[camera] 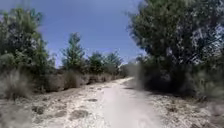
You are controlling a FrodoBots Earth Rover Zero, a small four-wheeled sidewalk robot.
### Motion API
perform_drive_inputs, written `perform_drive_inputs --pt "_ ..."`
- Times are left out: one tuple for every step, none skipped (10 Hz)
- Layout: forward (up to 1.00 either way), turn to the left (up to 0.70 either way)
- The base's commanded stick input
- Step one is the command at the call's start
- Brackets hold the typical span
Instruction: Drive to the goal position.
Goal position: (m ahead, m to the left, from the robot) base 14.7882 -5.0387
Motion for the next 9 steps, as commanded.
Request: perform_drive_inputs --pt "0.3 0.0" --pt "0.3 0.0" --pt "0.3 0.0" --pt "0.3 0.0" --pt "0.3 0.0" --pt "0.3 0.0" --pt "0.3 0.0" --pt "0.3 0.0" --pt "0.3 0.0"
